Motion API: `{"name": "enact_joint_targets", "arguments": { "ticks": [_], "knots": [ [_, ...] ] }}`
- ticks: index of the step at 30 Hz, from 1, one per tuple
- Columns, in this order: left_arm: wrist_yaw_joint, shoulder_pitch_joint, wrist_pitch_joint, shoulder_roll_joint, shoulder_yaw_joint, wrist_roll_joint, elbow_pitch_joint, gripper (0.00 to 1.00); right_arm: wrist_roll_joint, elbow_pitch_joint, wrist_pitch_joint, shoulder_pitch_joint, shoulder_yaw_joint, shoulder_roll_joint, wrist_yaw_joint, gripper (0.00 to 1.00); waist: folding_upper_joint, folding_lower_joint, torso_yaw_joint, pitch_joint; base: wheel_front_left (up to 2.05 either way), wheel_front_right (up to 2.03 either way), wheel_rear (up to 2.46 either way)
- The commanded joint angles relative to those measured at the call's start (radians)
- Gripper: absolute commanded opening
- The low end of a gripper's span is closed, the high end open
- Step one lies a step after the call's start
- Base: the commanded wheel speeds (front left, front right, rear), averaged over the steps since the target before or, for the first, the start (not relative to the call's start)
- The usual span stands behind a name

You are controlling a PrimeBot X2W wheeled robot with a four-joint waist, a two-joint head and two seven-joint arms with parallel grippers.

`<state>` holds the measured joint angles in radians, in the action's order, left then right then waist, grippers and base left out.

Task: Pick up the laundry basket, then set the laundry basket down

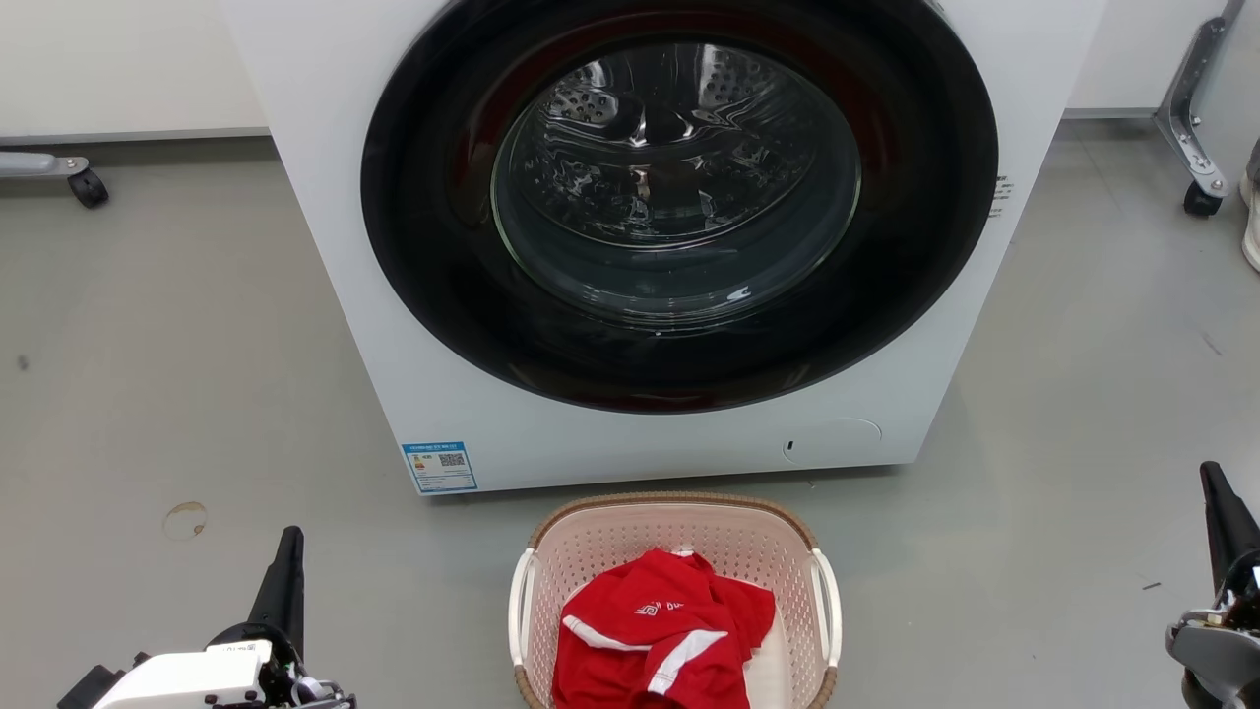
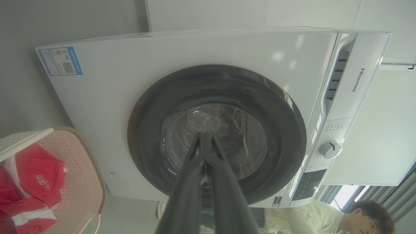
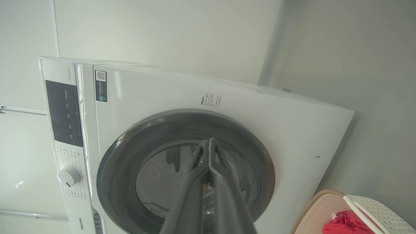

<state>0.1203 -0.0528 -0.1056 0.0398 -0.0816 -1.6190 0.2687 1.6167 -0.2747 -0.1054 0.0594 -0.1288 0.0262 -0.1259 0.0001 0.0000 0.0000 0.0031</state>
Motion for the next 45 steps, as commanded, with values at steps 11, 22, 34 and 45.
{"name": "enact_joint_targets", "arguments": {
  "ticks": [11, 22, 34, 45],
  "knots": [
    [0.010, -0.055, -0.008, 0.011, -0.033, 0.011, -0.024, 0.00, -0.008, 0.030, -0.008, 0.049, 0.015, 0.025, -0.005, 0.00, -0.0001, 0.0000, 0.000, 0.000, 0.00, 0.00, 0.00],
    [0.010, -0.055, -0.008, 0.011, -0.033, 0.011, -0.024, 0.00, -0.008, 0.030, -0.008, 0.049, 0.015, 0.025, -0.005, 0.00, -0.0001, 0.0000, 0.000, 0.000, 0.00, 0.00, 0.00],
    [0.010, -0.055, -0.008, 0.011, -0.033, 0.011, -0.024, 0.00, -0.009, 0.030, -0.008, 0.049, 0.014, 0.024, -0.005, 0.00, -0.0001, 0.0000, 0.000, 0.000, 0.00, 0.00, 0.00],
    [0.010, -0.055, -0.008, 0.011, -0.033, 0.011, -0.024, 0.00, -0.009, 0.030, -0.008, 0.049, 0.014, 0.024, -0.005, 0.00, -0.0001, 0.0000, 0.000, 0.000, 0.00, 0.00, 0.00]
  ]
}}
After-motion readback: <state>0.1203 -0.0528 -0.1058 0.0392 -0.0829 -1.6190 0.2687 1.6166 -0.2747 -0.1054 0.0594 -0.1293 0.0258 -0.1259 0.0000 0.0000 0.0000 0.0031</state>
